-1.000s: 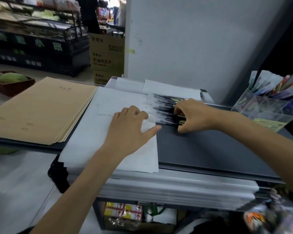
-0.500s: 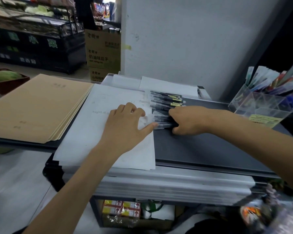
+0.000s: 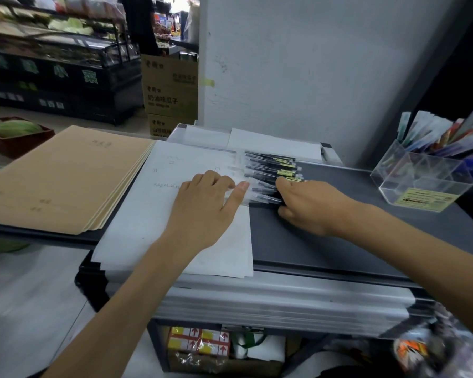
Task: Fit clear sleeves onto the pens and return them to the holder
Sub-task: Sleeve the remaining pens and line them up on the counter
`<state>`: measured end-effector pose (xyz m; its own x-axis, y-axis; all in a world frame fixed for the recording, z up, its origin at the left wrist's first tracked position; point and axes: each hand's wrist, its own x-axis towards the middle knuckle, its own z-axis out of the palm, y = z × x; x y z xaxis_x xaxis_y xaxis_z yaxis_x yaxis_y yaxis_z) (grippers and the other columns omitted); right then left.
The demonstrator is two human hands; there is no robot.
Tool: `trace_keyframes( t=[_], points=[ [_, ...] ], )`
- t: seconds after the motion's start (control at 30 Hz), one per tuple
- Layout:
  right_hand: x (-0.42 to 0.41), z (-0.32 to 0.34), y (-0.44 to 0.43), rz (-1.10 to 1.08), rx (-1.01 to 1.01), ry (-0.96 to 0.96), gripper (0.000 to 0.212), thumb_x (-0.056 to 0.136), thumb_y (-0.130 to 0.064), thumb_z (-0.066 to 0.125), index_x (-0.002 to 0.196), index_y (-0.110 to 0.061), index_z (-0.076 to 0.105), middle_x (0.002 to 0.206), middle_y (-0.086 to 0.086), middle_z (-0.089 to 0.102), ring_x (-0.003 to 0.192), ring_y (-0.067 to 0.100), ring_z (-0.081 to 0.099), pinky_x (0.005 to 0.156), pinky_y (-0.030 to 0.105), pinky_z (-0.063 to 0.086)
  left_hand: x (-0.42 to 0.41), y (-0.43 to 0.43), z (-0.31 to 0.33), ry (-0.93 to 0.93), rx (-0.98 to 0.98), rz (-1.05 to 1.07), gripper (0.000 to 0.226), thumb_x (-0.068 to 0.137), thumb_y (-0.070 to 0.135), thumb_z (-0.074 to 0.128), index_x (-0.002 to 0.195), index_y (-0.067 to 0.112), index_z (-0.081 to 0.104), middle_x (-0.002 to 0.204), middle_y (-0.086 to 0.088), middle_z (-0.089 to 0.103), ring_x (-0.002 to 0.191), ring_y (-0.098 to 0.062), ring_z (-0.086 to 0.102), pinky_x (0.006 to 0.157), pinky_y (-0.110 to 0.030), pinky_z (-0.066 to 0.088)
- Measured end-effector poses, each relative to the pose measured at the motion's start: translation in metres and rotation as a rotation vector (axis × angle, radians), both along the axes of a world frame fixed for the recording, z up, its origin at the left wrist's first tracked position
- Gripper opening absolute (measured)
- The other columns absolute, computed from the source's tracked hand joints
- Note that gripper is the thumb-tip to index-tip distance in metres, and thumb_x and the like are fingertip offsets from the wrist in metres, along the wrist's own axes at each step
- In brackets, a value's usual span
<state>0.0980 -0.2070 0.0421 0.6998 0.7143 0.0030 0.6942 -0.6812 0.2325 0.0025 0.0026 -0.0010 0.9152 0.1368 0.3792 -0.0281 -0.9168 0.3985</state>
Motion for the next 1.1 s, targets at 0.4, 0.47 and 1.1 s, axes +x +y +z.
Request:
trace_keyframes(
  t=[0.4, 0.47, 1.1],
  points=[
    [-0.011, -0.019, 0.018, -0.07, 1.428, 0.666, 0.008, 0.099, -0.021, 0.056, 0.098, -0.021, 0.048, 0.072, -0.005, 0.051, 0.063, 0.018, 0.049, 0.071, 0.041, 0.051, 0.001, 0.003, -0.001, -0.068, -0.268, 0.006, 0.081, 0.096, 0.074, 0.007, 0.117, 0.024, 0.068, 0.116, 0.003, 0.064, 0.108, -0.02, 0.057, 0.103, -0.043, 0.045],
    [-0.016, -0.031, 0.029, -0.089, 1.537, 0.646, 0.012, 0.104, -0.019, 0.058, 0.097, -0.022, 0.048, 0.076, -0.004, 0.047, 0.061, 0.016, 0.044, 0.068, 0.04, 0.049, 0.0, 0.003, -0.001, -0.065, -0.268, 0.007, 0.083, 0.095, 0.076, 0.005, 0.114, 0.025, 0.067, 0.113, 0.003, 0.064, 0.106, -0.019, 0.057, 0.101, -0.043, 0.046],
    [-0.023, -0.026, 0.043, -0.273, 1.775, 0.59, 0.044, 0.101, -0.032, 0.068, 0.075, -0.004, 0.046, 0.059, 0.012, 0.038, 0.057, 0.025, 0.039, 0.043, 0.031, 0.032, -0.001, 0.004, -0.002, -0.075, -0.236, 0.014, 0.076, 0.096, 0.07, 0.009, 0.106, 0.023, 0.067, 0.103, 0.005, 0.063, 0.099, -0.019, 0.057, 0.096, -0.042, 0.048]
  ],
)
